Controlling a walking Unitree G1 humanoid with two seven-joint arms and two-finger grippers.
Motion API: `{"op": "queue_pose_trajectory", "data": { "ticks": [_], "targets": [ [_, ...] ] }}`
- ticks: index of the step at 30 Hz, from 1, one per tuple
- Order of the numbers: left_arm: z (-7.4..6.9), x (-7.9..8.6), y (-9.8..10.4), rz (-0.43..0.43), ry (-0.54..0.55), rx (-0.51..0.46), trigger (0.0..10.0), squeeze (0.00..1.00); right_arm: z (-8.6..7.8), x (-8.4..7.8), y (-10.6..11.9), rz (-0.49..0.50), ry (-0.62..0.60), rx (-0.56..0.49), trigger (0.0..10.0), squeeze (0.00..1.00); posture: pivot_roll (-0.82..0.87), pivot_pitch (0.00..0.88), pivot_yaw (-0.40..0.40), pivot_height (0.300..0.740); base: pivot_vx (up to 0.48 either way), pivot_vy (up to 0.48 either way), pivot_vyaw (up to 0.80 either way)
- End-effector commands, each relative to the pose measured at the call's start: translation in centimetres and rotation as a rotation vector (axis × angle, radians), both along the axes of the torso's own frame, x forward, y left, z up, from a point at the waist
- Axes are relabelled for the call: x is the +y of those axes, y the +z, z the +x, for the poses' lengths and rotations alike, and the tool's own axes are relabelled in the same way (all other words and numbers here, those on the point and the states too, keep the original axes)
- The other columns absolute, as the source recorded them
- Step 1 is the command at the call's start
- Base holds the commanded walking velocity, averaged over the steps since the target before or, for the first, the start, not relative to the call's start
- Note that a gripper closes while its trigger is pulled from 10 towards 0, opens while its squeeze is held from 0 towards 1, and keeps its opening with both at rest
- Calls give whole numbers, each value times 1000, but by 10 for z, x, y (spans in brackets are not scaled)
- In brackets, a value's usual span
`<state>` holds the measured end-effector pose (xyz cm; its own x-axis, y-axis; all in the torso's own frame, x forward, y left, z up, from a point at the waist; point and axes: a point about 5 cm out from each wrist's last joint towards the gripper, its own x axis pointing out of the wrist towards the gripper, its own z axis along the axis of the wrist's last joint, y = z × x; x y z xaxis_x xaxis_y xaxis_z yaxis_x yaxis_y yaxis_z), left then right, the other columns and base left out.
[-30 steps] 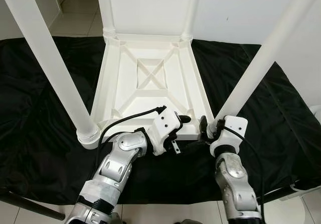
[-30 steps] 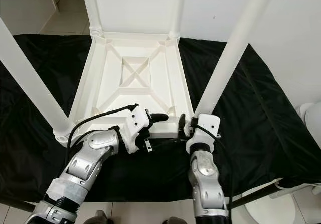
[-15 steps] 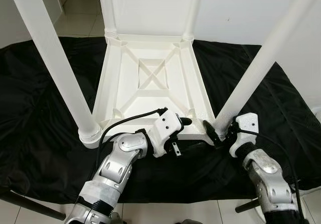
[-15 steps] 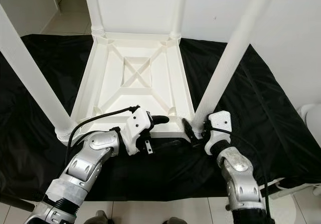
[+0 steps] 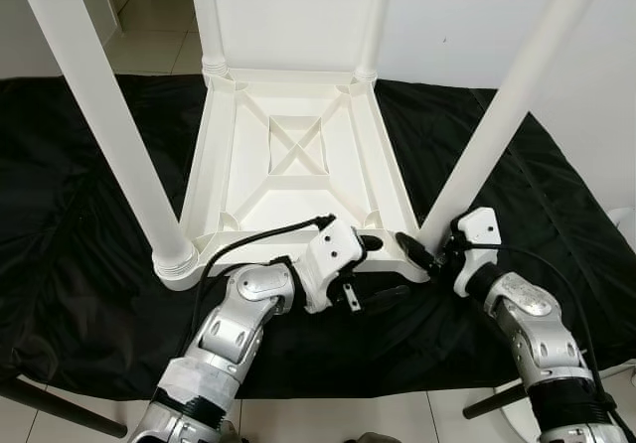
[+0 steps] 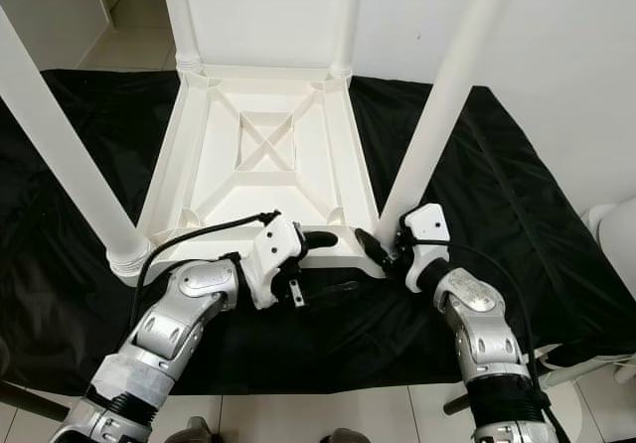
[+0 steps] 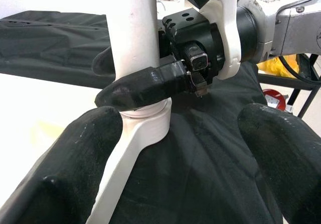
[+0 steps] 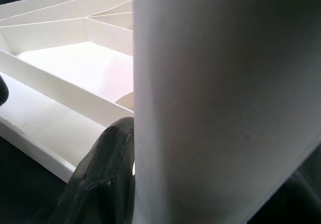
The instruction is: Building children table
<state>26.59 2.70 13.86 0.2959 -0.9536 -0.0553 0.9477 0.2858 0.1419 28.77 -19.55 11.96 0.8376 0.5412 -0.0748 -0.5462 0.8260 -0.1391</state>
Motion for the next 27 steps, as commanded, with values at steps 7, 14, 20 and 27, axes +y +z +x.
{"op": "queue_pose_trajectory", "data": {
  "ticks": [7, 14, 20, 27],
  "targets": [
    [5, 1, -2, 24, 100, -17, 10000, 0, -9, -4, -16, 18, -15, 60, 824, 0, 6, 0, -44, 740, 0, 0, 0],
    [8, 1, -2, 27, 125, -39, 10000, 0, -4, -12, -10, 78, -130, 52, 10000, 0, 3, 0, -40, 740, 0, 0, 0],
    [13, 1, -2, 27, 163, -53, 10000, 0, -1, -21, -3, 49, -348, 5, 10000, 0, 1, 0, -39, 740, 0, 0, 0],
    [14, 1, -3, 41, 188, -57, 10000, 0, -12, -6, -8, 107, -557, 20, 10000, 0, 7, 0, -46, 740, 0, 0, 0]
  ]
}}
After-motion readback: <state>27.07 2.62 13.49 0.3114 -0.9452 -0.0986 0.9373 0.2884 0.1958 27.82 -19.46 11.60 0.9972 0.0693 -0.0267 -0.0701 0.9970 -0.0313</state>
